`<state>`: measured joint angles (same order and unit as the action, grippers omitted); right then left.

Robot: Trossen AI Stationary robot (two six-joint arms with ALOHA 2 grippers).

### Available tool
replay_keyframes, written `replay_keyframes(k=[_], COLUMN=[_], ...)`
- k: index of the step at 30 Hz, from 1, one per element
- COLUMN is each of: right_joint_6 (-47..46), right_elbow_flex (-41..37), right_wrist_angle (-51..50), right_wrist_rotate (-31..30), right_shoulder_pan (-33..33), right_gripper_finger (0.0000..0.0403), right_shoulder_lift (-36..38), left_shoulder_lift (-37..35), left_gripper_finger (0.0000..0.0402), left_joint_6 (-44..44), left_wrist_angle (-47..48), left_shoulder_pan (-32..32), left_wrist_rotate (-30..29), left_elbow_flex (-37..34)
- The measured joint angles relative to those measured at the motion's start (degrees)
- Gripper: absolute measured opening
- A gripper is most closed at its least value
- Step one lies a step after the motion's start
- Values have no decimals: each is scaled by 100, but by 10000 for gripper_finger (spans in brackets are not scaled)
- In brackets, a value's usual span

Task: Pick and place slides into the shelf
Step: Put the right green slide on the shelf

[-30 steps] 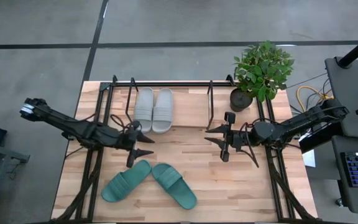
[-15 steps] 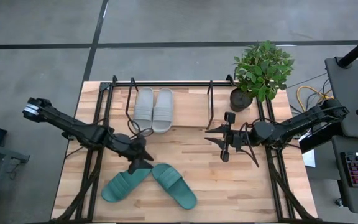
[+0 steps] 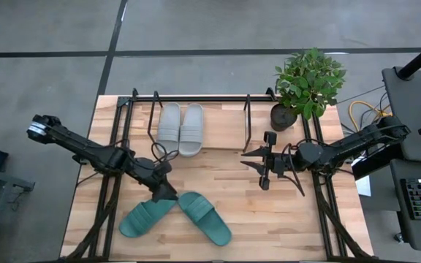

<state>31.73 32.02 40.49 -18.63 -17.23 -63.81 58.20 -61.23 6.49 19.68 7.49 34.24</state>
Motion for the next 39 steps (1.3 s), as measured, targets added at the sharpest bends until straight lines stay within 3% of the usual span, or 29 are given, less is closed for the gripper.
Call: replay_keyframes(k=[17, 26, 29, 35, 39], right_joint_6=[26, 23, -96, -74, 231], right_elbow_flex=[1, 0, 1, 146, 509], right_wrist_angle=[-103, -131, -133, -314, -775], right_wrist_rotate=[0, 1, 117, 1476, 1053], right_shoulder_pan=[0, 1, 0, -187, -516], right_gripper_finger=[81, 79, 75, 80, 87], right_shoulder_lift=[0, -2, -2, -85, -496], left_shoulder_lift=[888, 558, 169, -866, -1464], left_gripper_finger=[197, 197, 196, 196, 196], left_joint_6=[-590, 68, 323, 343, 356], left_wrist_angle=[7, 266, 1012, 2705, 3006], left_shoulder_pan=[-2, -4, 0, -2, -6], left_wrist_rotate=[-26, -87, -487, -1950, -2731], left_elbow_flex=[93, 399, 476, 474, 472])
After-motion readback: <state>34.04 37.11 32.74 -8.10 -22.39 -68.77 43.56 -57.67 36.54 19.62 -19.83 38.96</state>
